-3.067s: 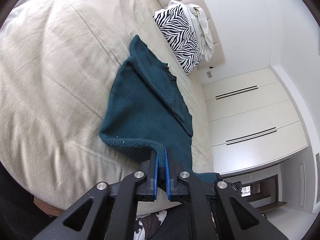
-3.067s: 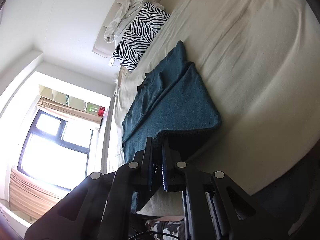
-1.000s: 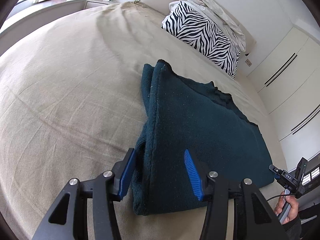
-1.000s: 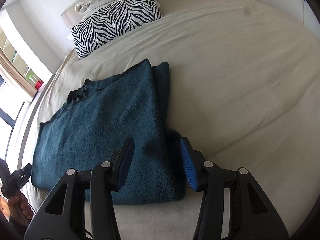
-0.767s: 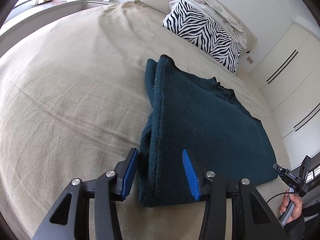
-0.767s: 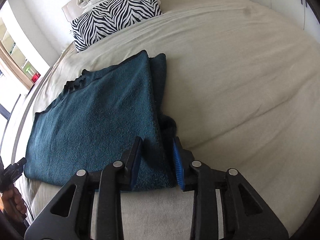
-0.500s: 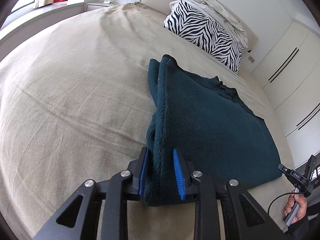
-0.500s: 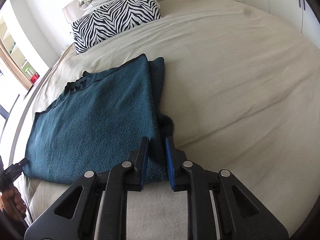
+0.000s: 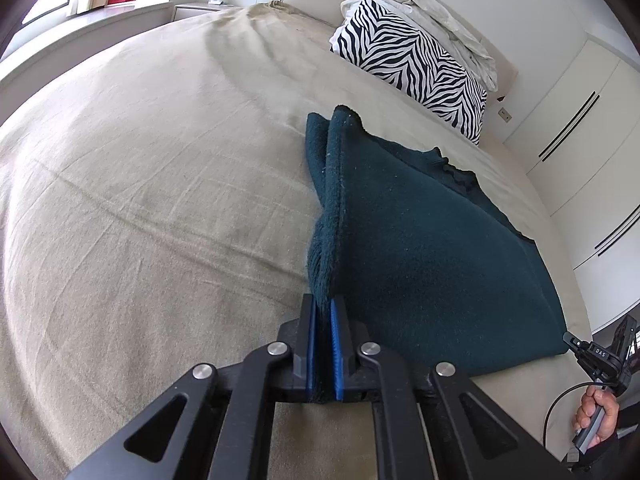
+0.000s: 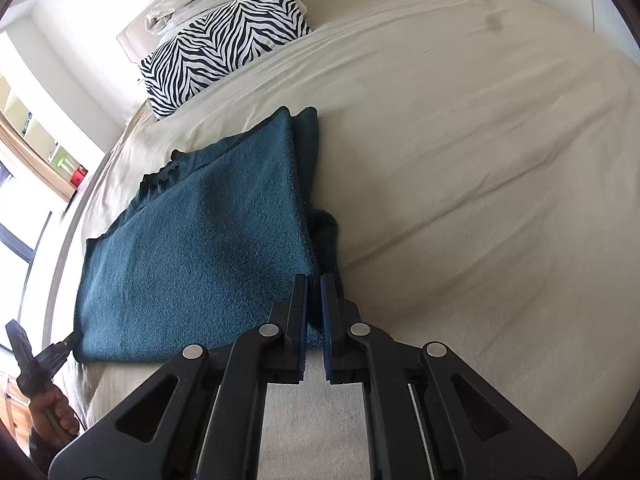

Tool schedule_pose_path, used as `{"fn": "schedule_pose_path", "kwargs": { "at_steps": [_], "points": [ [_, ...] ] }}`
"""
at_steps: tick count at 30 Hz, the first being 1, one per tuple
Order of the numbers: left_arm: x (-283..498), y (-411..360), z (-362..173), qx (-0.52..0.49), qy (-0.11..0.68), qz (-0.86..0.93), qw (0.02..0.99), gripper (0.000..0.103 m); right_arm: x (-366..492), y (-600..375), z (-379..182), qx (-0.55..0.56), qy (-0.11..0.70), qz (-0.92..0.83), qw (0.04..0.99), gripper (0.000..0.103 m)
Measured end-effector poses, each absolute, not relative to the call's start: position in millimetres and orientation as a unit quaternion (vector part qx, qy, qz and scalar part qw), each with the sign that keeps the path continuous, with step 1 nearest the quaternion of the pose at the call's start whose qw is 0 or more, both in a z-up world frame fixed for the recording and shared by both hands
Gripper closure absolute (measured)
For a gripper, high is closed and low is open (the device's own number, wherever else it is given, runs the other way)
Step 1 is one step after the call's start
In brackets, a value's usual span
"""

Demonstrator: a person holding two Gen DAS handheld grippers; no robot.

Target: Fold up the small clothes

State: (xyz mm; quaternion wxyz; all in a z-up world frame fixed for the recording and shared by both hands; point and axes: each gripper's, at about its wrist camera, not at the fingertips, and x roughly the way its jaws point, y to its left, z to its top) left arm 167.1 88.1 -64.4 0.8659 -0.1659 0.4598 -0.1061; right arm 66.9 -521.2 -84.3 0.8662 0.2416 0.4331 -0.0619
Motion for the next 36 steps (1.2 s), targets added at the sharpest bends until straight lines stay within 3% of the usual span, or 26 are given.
{"fn": "schedule_pose_path", "kwargs": {
  "at_steps": [15,19,21,23,24,25,28,36],
  "points": [
    [161,96,-76,-0.178,0.473,-0.106,0.856,0.095,62,-526,-113,0.267,0.452,-0.056,0.849,0.098],
    [162,100,-77,-0.190,0.481,-0.112,0.848,0.087,61,-529,-115,0.282,0.448,-0.045,0.847,0.095],
    [159,102,-71,-0.187,0.485,-0.108,0.847,0.080,59,-533,-114,0.297,0.449,-0.049,0.841,0.086],
    [152,103,-56,-0.170,0.473,-0.088,0.860,0.071,52,-538,-105,0.301,0.434,-0.059,0.847,0.068],
    [150,102,-46,-0.158,0.462,-0.082,0.869,0.067,48,-539,-98,0.299,0.421,-0.069,0.854,0.051],
    [148,99,-37,-0.146,0.450,-0.080,0.878,0.064,44,-541,-89,0.297,0.406,-0.081,0.861,0.046],
    [157,82,-13,-0.110,0.422,-0.088,0.896,0.058,46,-538,-64,0.287,0.381,-0.079,0.875,0.045],
    [233,9,-6,-0.028,0.393,-0.104,0.913,0.058,151,-449,-51,0.320,0.386,0.091,0.861,0.046]
  ]
}}
